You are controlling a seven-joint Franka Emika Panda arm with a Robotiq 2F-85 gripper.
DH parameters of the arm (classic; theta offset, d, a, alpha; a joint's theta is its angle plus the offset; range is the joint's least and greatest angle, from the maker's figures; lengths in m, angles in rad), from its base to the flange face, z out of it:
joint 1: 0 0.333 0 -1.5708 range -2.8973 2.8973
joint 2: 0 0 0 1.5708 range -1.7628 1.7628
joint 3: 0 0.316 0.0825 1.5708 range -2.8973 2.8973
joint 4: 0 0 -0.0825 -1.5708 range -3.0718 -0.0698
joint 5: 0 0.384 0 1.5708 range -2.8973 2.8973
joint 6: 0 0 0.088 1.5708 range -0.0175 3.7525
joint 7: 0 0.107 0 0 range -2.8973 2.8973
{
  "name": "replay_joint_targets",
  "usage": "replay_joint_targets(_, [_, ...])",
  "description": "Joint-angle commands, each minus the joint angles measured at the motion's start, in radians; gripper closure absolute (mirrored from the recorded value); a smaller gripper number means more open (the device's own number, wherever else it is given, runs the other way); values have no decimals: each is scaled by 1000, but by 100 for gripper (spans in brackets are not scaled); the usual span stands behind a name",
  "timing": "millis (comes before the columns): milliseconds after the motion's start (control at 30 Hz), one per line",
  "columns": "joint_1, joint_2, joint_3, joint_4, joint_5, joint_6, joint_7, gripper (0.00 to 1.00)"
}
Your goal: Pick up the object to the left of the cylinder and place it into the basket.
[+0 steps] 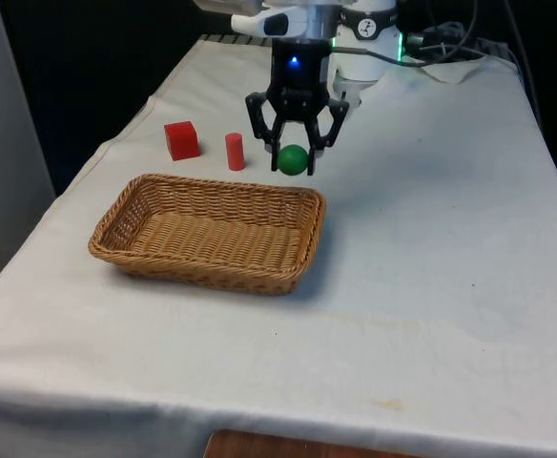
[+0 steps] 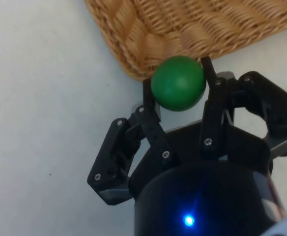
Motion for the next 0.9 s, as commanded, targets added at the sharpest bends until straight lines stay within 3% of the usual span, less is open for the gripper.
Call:
replay_joint_targets(0, [-8, 9, 1, 17, 2, -10, -8, 100])
replay_joint_targets(67, [-9, 27, -7, 40, 2, -16, -9, 100])
replay_joint_targets(100, [-2, 22, -11, 32, 0, -12, -3, 100])
replay_joint_targets(200, [-9, 44, -13, 59, 1, -17, -9, 100])
replay_joint_targets(433, [-1, 80, -26, 92, -6, -6, -3, 100])
replay_joint_targets(867, [-6, 154, -46, 157, -7, 5, -12, 100])
